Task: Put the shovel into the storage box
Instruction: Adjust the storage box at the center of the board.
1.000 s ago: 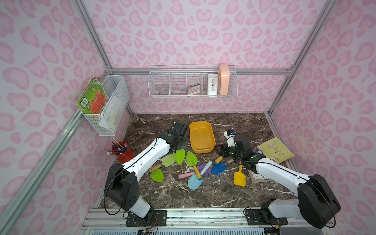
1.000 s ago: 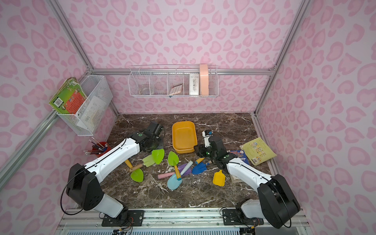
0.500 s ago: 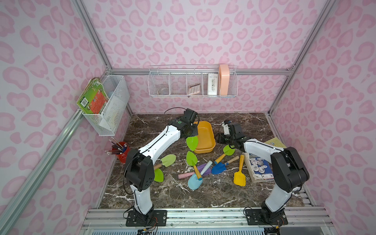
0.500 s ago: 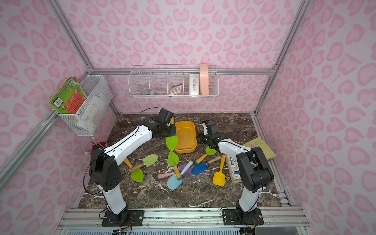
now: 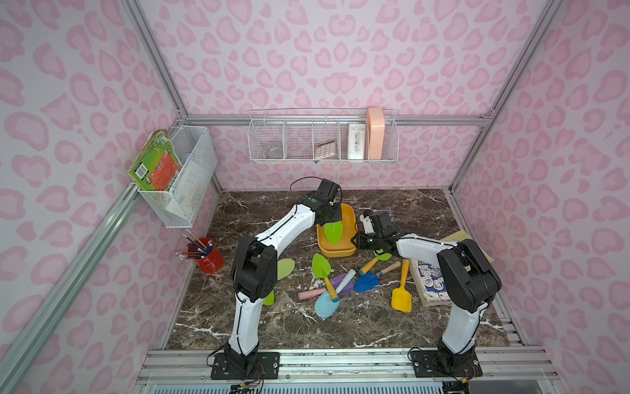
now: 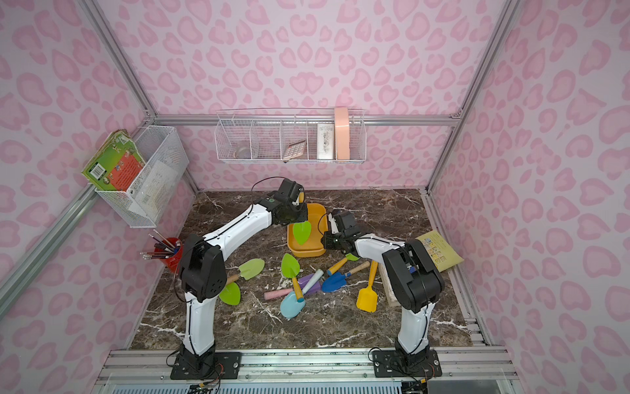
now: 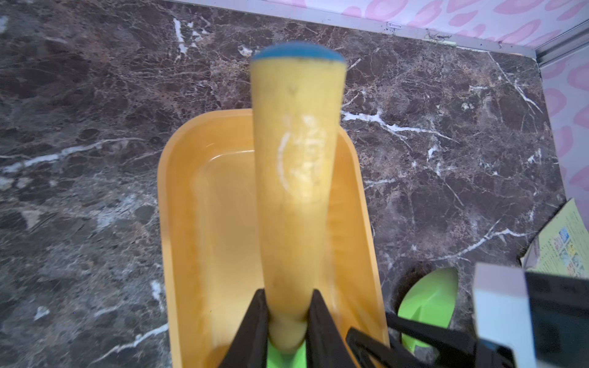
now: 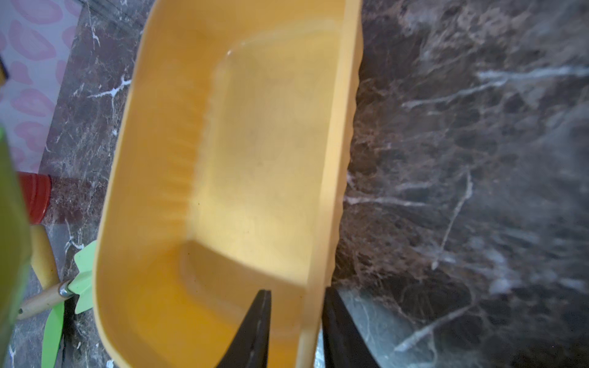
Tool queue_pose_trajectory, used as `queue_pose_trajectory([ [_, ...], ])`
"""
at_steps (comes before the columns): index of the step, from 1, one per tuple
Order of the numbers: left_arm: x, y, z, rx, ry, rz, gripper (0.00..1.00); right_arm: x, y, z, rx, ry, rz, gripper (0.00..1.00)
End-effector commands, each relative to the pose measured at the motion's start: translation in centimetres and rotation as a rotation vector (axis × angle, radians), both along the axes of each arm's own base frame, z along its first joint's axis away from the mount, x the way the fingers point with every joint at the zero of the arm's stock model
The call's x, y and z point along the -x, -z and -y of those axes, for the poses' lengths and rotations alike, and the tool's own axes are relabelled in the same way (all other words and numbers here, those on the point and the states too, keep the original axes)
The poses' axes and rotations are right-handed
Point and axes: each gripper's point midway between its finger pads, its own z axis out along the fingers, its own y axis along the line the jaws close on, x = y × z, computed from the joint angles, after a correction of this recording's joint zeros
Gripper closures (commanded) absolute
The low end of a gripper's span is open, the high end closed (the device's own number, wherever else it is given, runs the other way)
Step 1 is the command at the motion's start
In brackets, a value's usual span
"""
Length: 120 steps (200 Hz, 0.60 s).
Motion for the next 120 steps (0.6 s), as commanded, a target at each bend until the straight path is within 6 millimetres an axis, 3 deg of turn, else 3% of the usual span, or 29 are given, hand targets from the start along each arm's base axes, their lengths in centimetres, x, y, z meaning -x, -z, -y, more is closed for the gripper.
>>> queue_pose_trajectory([
  [1, -0.7, 1.1, 0.7, -0.002, 0.025, -0.003, 0.90, 0.4, -0.2, 0.0, -0.015, 0.013, 0.003, 0.69],
  [33, -0.9, 3.4, 0.6, -0.044, 0.027, -0.034, 0.90, 0.8, -0.2, 0.5, -0.006, 0.023, 0.006, 0.69],
  [120, -1.7, 5.8, -0.6, -0.157, 0.030, -0.024, 0.90, 0.7, -2.1, 0.5, -0.016, 0.023, 0.043, 0.62],
])
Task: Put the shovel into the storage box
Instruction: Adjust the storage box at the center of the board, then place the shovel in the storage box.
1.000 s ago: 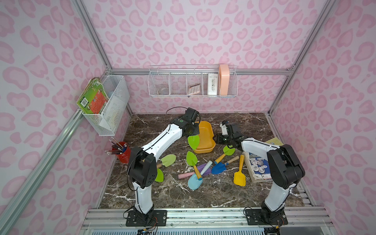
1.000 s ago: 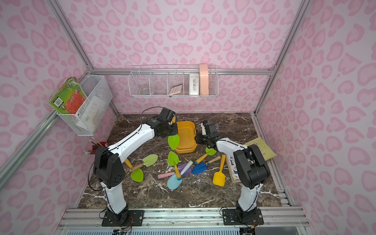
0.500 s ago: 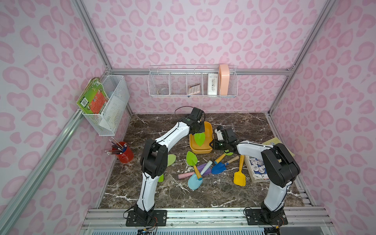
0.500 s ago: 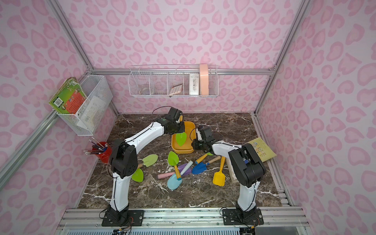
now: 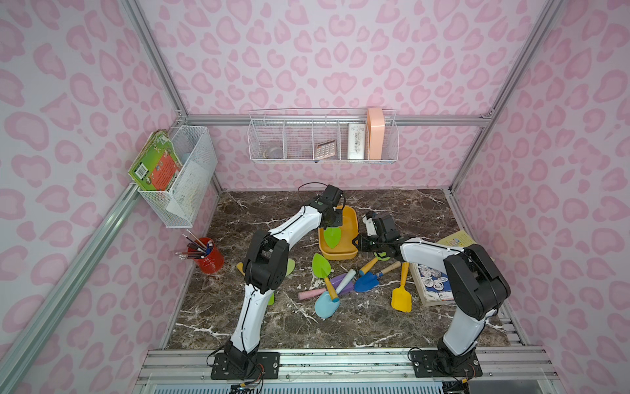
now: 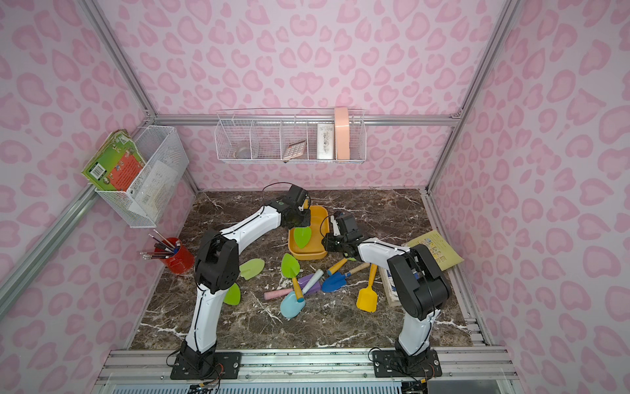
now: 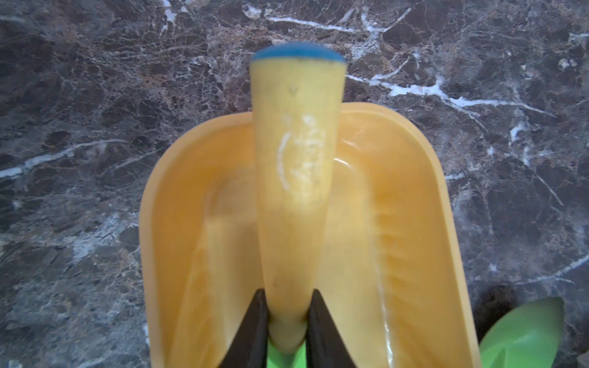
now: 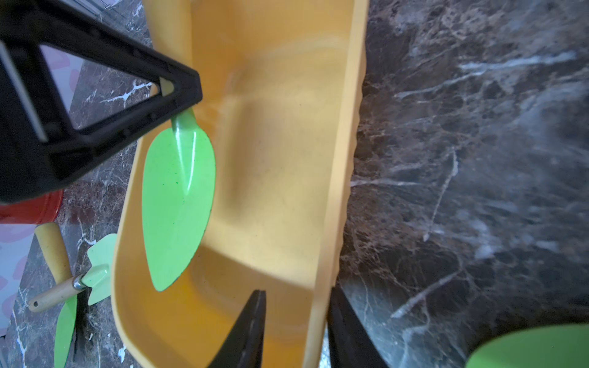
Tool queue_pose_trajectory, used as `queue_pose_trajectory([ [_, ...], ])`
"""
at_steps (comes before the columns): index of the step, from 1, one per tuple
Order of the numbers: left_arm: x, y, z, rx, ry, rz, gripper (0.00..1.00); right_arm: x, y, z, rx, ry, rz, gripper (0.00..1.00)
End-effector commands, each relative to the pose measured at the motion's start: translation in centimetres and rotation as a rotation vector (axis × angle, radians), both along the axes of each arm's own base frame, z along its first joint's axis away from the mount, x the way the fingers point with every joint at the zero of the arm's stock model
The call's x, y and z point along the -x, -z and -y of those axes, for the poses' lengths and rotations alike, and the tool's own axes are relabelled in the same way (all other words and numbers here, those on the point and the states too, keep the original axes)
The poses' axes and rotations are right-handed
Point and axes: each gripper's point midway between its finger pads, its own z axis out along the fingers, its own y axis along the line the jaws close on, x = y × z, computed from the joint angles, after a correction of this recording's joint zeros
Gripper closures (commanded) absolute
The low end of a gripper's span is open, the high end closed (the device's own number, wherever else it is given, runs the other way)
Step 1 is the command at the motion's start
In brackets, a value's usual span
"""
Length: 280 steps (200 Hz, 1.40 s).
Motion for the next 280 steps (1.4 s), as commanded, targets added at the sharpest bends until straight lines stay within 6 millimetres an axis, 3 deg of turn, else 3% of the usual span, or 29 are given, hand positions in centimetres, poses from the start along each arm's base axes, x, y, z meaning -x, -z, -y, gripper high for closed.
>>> queue_pose_trajectory([
  [1, -0.2, 0.6, -0.5, -0.039, 0.001, 0.006, 0.90, -0.2, -0.7, 0.1, 0.004, 0.005, 0.018, 0.62],
  [89, -0.3, 2.9, -1.1, -0.079, -0.026, -0.023, 0.85, 0.4, -5.9, 1.1, -0.021, 0.028, 0.119, 0.55],
  [138, -0.3, 3.2, -1.5, -0.101, -0.040, -0.023, 0.78, 1.5, -7.3, 2.9, -0.004, 0.063, 0.150, 0.54],
  [187, -0.4, 2.0, -1.7, -0.105, -0.044, -0.001, 0.63, 3.1, -7.6, 4.1, -0.004, 0.081, 0.163, 0.51],
  [231, 0.3, -1.0, -1.5, -0.055, -0.042, 0.011, 0.61, 3.9, -8.8, 5.1, -0.002, 0.091, 0.199, 0.47],
  [256, 1.4, -3.8, -1.3, -0.019, -0.020, 0.040, 0.58, 4.4, -9.8, 5.8, -0.022, 0.102, 0.228, 0.29],
  [265, 1.9, -4.7, -1.2, -0.008, -0.008, 0.055, 0.56, 4.4, -9.8, 6.2, -0.035, 0.126, 0.227, 0.02],
  [280, 2.8, -6.4, -1.1, 0.014, 0.010, 0.080, 0.54, 4.6, -9.8, 6.6, -0.085, 0.124, 0.213, 0.01],
])
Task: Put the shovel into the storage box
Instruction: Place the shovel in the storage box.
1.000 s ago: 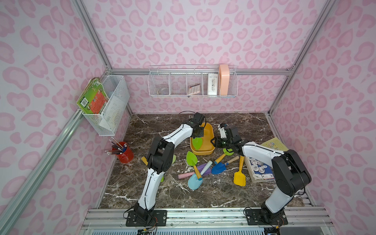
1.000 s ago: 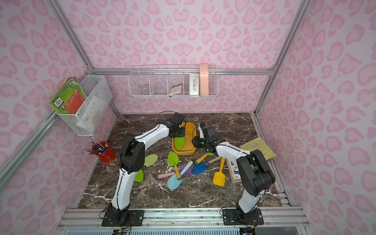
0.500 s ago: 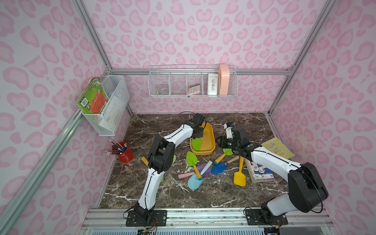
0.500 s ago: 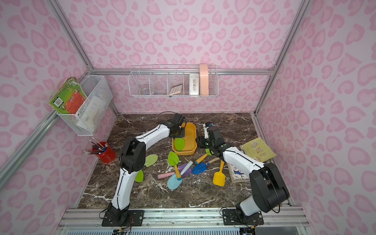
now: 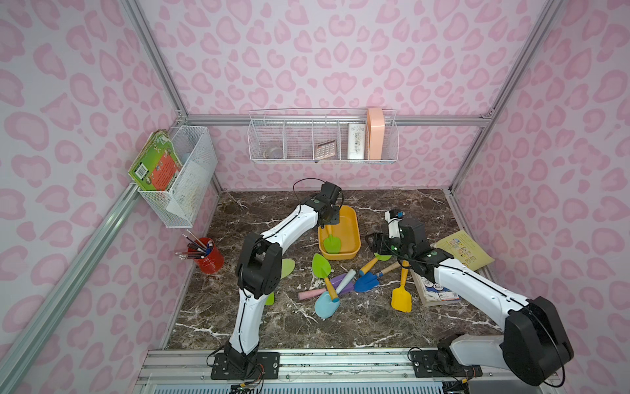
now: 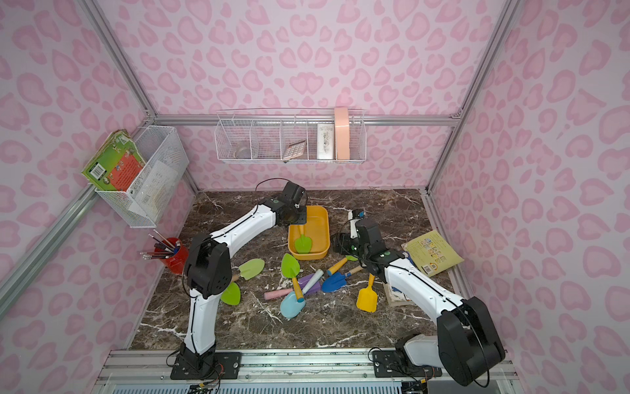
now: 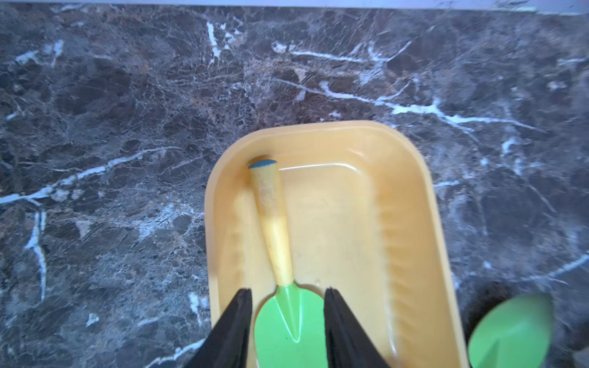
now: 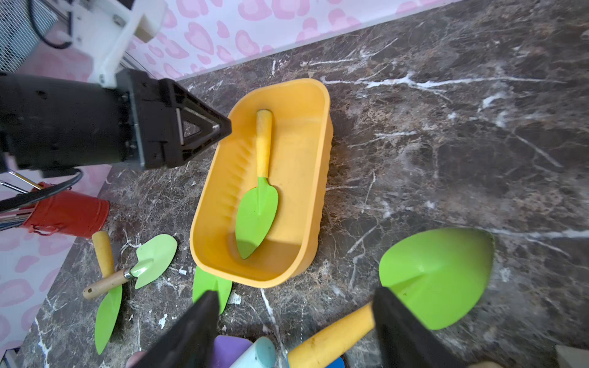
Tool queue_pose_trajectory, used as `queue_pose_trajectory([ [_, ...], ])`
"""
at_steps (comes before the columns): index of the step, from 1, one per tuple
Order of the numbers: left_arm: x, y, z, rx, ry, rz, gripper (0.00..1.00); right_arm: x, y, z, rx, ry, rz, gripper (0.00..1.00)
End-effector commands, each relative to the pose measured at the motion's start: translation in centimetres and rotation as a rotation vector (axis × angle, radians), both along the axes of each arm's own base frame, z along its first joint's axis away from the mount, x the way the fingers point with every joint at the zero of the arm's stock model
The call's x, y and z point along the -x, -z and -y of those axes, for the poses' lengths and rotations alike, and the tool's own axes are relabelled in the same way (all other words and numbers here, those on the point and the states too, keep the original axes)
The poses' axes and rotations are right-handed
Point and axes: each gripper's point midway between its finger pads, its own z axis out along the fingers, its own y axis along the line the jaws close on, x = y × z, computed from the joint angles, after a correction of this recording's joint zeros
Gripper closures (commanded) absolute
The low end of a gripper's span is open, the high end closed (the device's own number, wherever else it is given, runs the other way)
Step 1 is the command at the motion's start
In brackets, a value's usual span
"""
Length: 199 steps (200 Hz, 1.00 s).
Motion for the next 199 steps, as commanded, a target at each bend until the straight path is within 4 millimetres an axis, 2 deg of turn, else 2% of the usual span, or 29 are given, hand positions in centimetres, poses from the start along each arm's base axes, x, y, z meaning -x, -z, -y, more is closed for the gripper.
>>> queue_pose_trajectory([
  [1, 1.2, -2.0, 0.3, 0.032, 0.037, 0.023, 0.54, -0.1, -0.4, 0.5, -0.066, 0.009, -0.001, 0.01],
  [37, 4.4, -4.9, 0.3, 0.081, 0.089, 0.058, 0.49, 0.3, -0.6, 0.4, -0.106, -0.044, -0.015, 0.01],
  [60, 7.0, -5.7, -0.2, 0.103, 0.118, 0.060, 0.47, 1.0, -0.5, 0.1, -0.103, -0.083, -0.012, 0.10],
  [80, 9.2, -6.3, -1.0, 0.117, 0.126, 0.060, 0.47, 1.7, -0.3, -0.1, -0.098, -0.098, -0.010, 0.14],
  [84, 9.9, -5.5, -1.4, 0.109, 0.124, 0.042, 0.47, 1.9, -0.1, -0.1, -0.094, -0.101, -0.012, 0.15],
  [111, 12.9, -5.3, -2.5, 0.119, 0.137, 0.025, 0.49, 3.1, 0.6, -0.9, -0.064, -0.139, -0.020, 0.21],
  [140, 16.2, -4.0, -4.1, 0.094, 0.117, -0.013, 0.50, 4.5, 0.8, -2.1, -0.028, -0.182, 0.001, 0.22],
  [169, 18.9, -2.7, -6.1, 0.094, 0.072, -0.033, 0.52, 5.8, 0.7, -3.4, -0.039, -0.236, 0.017, 0.24],
  [199, 21.1, -1.0, -6.8, 0.092, 0.061, -0.070, 0.53, 7.1, 1.7, -4.9, -0.046, -0.288, -0.006, 0.25],
])
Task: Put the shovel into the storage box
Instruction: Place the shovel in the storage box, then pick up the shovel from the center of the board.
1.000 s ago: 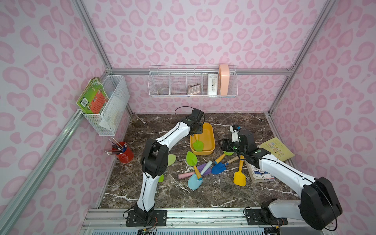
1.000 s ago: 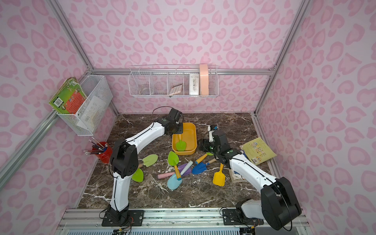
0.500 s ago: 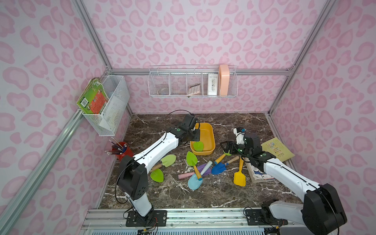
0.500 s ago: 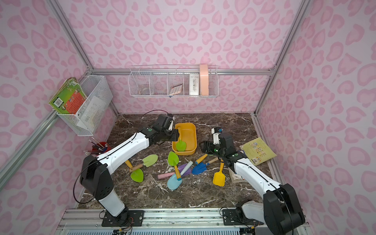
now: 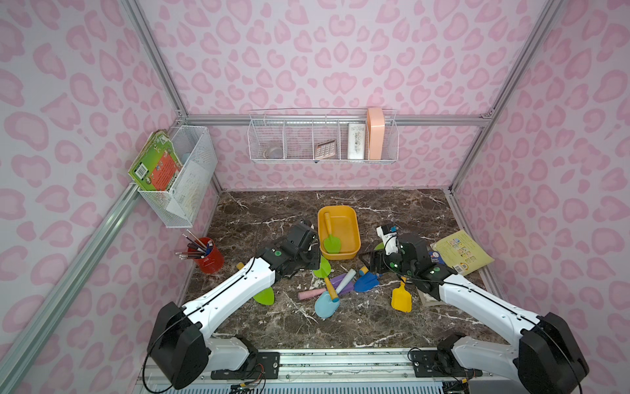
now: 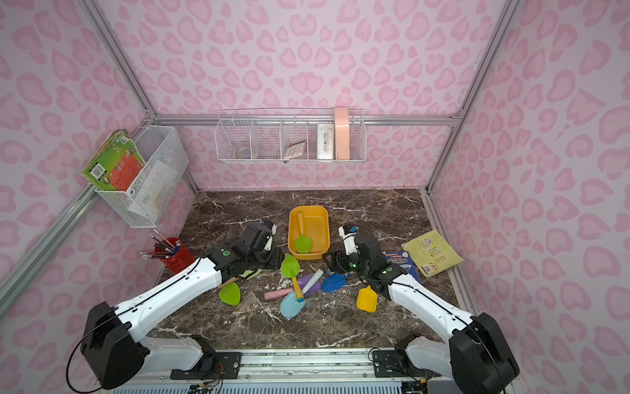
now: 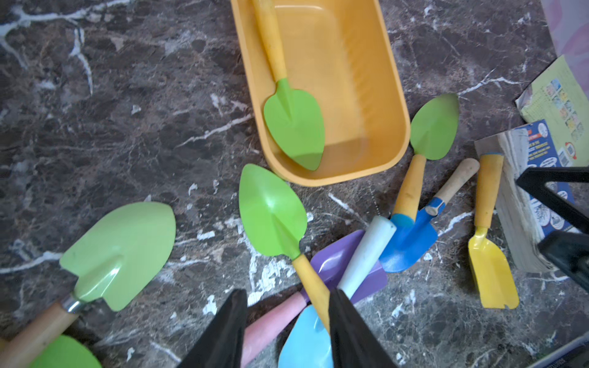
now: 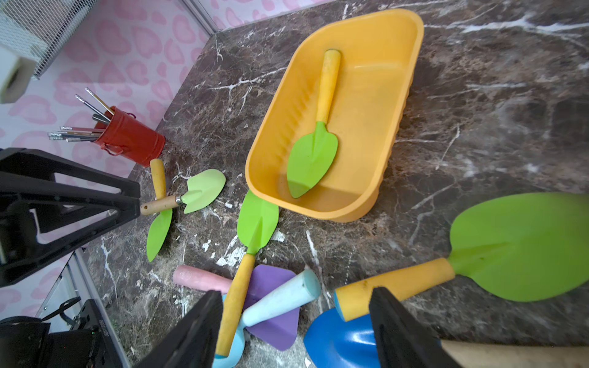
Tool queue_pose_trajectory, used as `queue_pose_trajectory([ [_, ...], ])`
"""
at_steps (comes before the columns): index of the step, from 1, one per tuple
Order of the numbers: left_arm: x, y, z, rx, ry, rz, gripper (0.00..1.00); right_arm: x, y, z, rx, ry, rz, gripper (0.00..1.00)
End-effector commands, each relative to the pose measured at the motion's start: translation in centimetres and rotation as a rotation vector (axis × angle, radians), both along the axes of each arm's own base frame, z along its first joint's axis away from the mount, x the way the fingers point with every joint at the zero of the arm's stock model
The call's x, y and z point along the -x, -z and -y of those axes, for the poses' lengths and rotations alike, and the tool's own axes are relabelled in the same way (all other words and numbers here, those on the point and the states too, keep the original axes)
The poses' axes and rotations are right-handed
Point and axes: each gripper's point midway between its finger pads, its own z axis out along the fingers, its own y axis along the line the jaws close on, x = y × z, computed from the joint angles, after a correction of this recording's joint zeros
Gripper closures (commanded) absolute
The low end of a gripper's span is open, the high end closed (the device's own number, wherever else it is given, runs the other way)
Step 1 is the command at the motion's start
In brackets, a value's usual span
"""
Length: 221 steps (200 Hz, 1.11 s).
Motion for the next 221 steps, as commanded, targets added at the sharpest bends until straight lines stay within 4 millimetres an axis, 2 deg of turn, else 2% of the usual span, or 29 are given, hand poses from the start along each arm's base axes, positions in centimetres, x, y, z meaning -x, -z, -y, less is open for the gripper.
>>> queue_pose_trajectory([
  [1, 1.2, 1.1, -0.6, -0.007, -0.035, -0.029, 0.53, 0.7, 0.3, -1.2, -0.007, -0.038, 0.008, 0.25],
  [23, 2.1, 2.4, -0.8, -0.037, -0.036, -0.045, 0.54, 1.9, 1.9, -2.6, 0.015, -0.084, -0.030, 0.26],
  [45, 2.7, 3.4, -0.3, -0.049, -0.026, -0.053, 0.54, 2.6, 3.7, -3.0, 0.039, -0.091, -0.102, 0.26],
  [70, 3.3, 3.8, 1.3, -0.043, 0.027, -0.044, 0.54, 3.0, 5.2, -2.9, 0.046, -0.075, -0.156, 0.27],
  [83, 3.5, 3.7, 2.7, -0.043, 0.076, -0.031, 0.53, 3.0, 5.3, -2.5, 0.051, -0.059, -0.153, 0.26],
  [110, 3.8, 4.0, 5.6, -0.045, 0.186, -0.031, 0.52, 2.4, 5.0, -0.7, 0.065, 0.016, -0.145, 0.26],
  [142, 3.3, 5.0, 8.7, -0.068, 0.278, -0.040, 0.53, 1.5, 5.3, 3.0, 0.066, 0.139, -0.156, 0.26],
  [161, 2.8, 6.2, 9.9, -0.084, 0.309, -0.065, 0.56, 1.1, 5.1, 5.2, 0.037, 0.209, -0.157, 0.27],
  [182, 2.5, 7.9, 10.4, -0.115, 0.322, -0.097, 0.59, 1.0, 4.7, 6.6, 0.014, 0.254, -0.129, 0.27],
  [221, 2.9, 9.8, 10.9, -0.119, 0.339, -0.140, 0.61, 1.1, 4.5, 7.5, 0.005, 0.288, -0.107, 0.27],
])
